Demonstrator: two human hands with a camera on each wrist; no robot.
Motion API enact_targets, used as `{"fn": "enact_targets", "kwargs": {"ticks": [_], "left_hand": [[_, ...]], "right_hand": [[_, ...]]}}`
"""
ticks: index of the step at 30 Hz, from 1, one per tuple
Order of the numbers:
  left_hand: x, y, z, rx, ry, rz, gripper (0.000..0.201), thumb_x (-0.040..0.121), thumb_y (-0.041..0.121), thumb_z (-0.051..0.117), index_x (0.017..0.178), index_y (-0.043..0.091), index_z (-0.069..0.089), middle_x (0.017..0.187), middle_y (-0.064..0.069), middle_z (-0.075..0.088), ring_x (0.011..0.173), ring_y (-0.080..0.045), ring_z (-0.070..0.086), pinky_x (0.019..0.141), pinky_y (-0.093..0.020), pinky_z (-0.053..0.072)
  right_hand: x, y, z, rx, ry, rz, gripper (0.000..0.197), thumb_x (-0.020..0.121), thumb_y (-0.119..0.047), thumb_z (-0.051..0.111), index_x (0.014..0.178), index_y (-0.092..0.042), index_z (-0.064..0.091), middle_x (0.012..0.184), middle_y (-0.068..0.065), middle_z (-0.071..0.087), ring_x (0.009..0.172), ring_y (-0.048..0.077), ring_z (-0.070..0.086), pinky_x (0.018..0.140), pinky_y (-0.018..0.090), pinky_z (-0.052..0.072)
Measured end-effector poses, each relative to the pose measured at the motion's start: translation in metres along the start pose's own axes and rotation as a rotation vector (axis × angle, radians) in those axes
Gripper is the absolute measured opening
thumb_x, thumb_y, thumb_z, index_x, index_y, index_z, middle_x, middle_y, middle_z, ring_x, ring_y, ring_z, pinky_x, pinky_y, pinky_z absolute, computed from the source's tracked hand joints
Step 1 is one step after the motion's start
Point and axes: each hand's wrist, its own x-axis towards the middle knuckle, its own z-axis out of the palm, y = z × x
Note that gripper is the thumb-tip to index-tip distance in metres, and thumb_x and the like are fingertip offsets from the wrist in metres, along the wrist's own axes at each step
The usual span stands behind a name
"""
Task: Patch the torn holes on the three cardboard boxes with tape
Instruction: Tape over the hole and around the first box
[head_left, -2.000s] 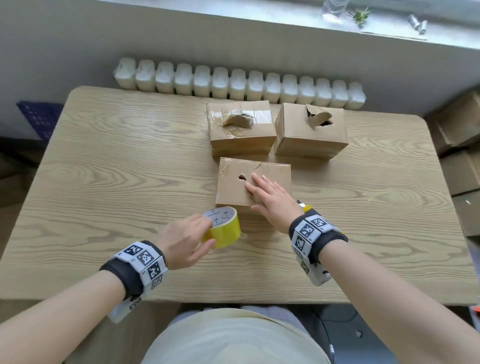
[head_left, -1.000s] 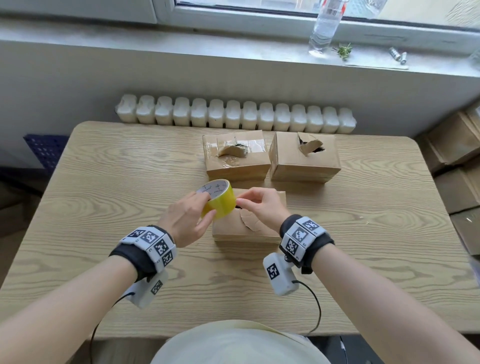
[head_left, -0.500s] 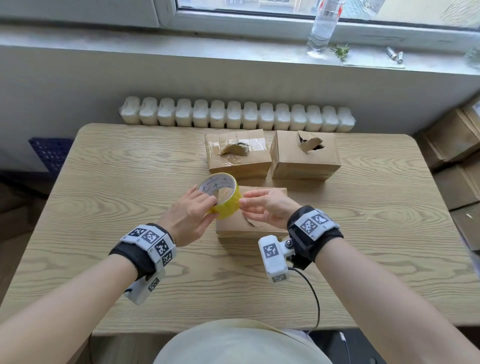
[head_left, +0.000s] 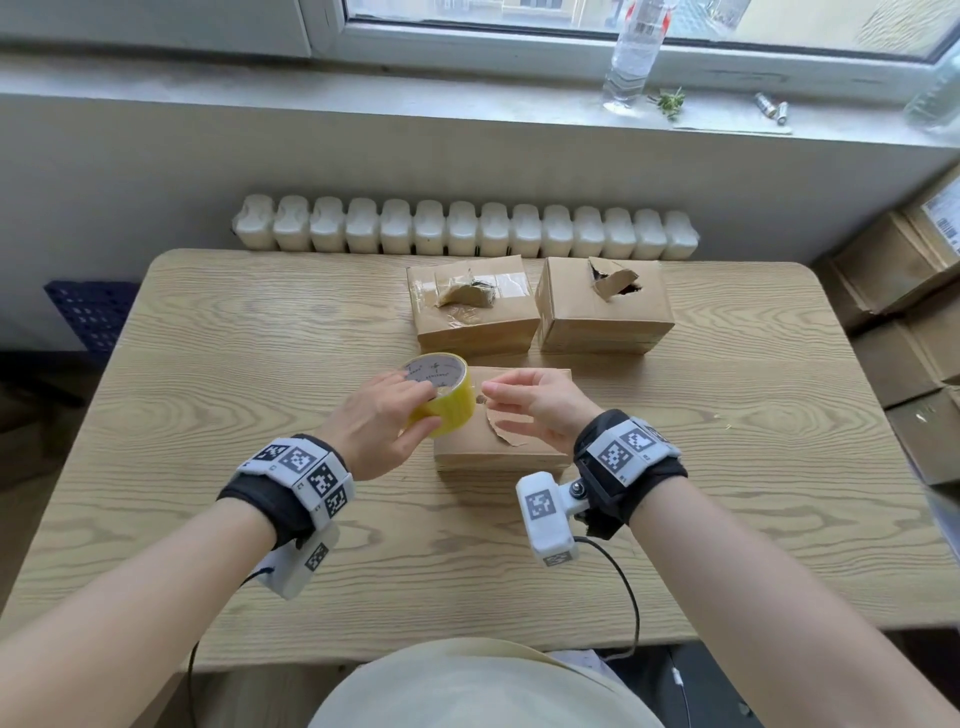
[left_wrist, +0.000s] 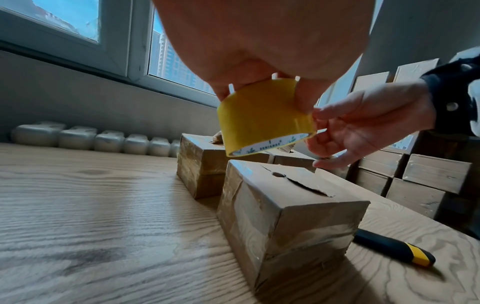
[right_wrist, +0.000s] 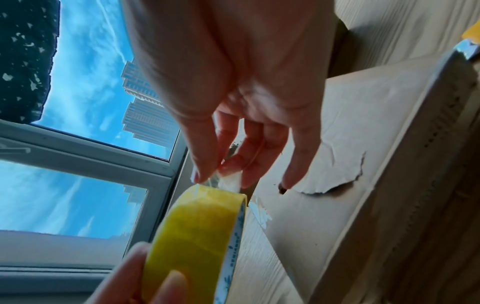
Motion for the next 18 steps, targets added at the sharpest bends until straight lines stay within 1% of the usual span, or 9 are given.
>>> {"fn": "enact_targets", "kwargs": {"ticks": [1, 3, 6, 8, 10, 13, 15, 17, 18], "left_hand": [[0.001, 0.000, -0.002, -0.021, -0.005, -0.023, 0.036, 0.087, 0.041, 0.039, 0.081, 0.009, 0.053, 0.072, -0.004, 0.058, 0.066, -0.021, 0.049, 0.074, -0.032, 0.039], [0.004, -0.001, -0.005, -0.025, -0.024, -0.054, 0.039, 0.088, 0.045, 0.039, 0.080, 0.009, 0.051, 0.070, -0.002, 0.055, 0.064, -0.019, 0.043, 0.065, -0.029, 0.032], [0.011, -0.003, -0.009, -0.020, -0.068, -0.109, 0.032, 0.093, 0.038, 0.052, 0.086, 0.007, 0.053, 0.075, -0.003, 0.056, 0.068, -0.021, 0.045, 0.064, -0.030, 0.031], [0.014, -0.005, -0.010, -0.037, -0.099, -0.186, 0.031, 0.093, 0.038, 0.053, 0.090, 0.008, 0.055, 0.078, -0.004, 0.059, 0.070, -0.023, 0.050, 0.062, -0.033, 0.037], [0.017, -0.007, -0.010, -0.049, -0.114, -0.247, 0.033, 0.092, 0.043, 0.052, 0.092, 0.011, 0.056, 0.076, -0.004, 0.060, 0.068, -0.023, 0.054, 0.062, -0.035, 0.044], [0.020, -0.011, -0.010, -0.138, -0.135, -0.301, 0.031, 0.090, 0.049, 0.052, 0.080, 0.020, 0.051, 0.069, -0.002, 0.057, 0.063, -0.020, 0.052, 0.060, -0.035, 0.043], [0.024, -0.014, -0.011, -0.205, -0.140, -0.310, 0.037, 0.086, 0.056, 0.047, 0.073, 0.022, 0.047, 0.063, 0.000, 0.053, 0.058, -0.018, 0.049, 0.058, -0.034, 0.040], [0.027, -0.017, -0.012, -0.180, -0.162, -0.319, 0.040, 0.083, 0.061, 0.043, 0.070, 0.023, 0.046, 0.060, 0.001, 0.051, 0.057, -0.018, 0.048, 0.058, -0.035, 0.040], [0.027, -0.020, -0.011, -0.158, -0.165, -0.344, 0.040, 0.085, 0.061, 0.046, 0.067, 0.025, 0.045, 0.059, 0.002, 0.050, 0.057, -0.019, 0.048, 0.058, -0.035, 0.040]], "right_hand": [[-0.001, 0.001, 0.001, -0.005, 0.020, -0.030, 0.009, 0.084, -0.012, 0.069, 0.076, -0.013, 0.063, 0.080, 0.003, 0.064, 0.082, 0.014, 0.060, 0.089, 0.037, 0.049], [-0.001, 0.002, 0.001, -0.004, 0.069, -0.092, 0.011, 0.084, -0.010, 0.068, 0.076, -0.012, 0.062, 0.081, 0.001, 0.064, 0.085, 0.012, 0.059, 0.091, 0.037, 0.047], [-0.002, 0.003, 0.001, -0.013, 0.133, -0.173, 0.009, 0.084, -0.008, 0.067, 0.078, -0.010, 0.061, 0.079, 0.003, 0.064, 0.079, 0.011, 0.061, 0.084, 0.030, 0.047], [-0.003, 0.004, 0.002, -0.017, 0.153, -0.216, 0.008, 0.086, -0.006, 0.065, 0.079, -0.007, 0.062, 0.075, 0.007, 0.065, 0.069, 0.009, 0.063, 0.075, 0.024, 0.048], [-0.004, 0.004, 0.002, -0.028, 0.169, -0.244, 0.007, 0.086, -0.005, 0.064, 0.079, -0.006, 0.062, 0.073, 0.008, 0.065, 0.064, 0.007, 0.063, 0.070, 0.021, 0.050], [0.000, 0.003, -0.001, -0.002, 0.229, -0.252, 0.009, 0.087, -0.005, 0.064, 0.079, -0.006, 0.063, 0.074, 0.007, 0.065, 0.063, 0.008, 0.063, 0.069, 0.022, 0.051], [0.002, 0.003, -0.003, -0.001, 0.243, -0.246, 0.009, 0.088, -0.006, 0.064, 0.079, -0.005, 0.063, 0.074, 0.007, 0.065, 0.063, 0.008, 0.063, 0.067, 0.021, 0.052], [0.003, 0.004, -0.005, -0.011, 0.245, -0.249, 0.009, 0.088, -0.006, 0.063, 0.079, -0.005, 0.063, 0.073, 0.007, 0.065, 0.062, 0.008, 0.063, 0.066, 0.020, 0.052], [0.003, 0.004, -0.008, 0.000, 0.253, -0.248, 0.010, 0.088, -0.006, 0.063, 0.079, -0.005, 0.063, 0.073, 0.007, 0.064, 0.061, 0.007, 0.063, 0.065, 0.020, 0.052]]}}
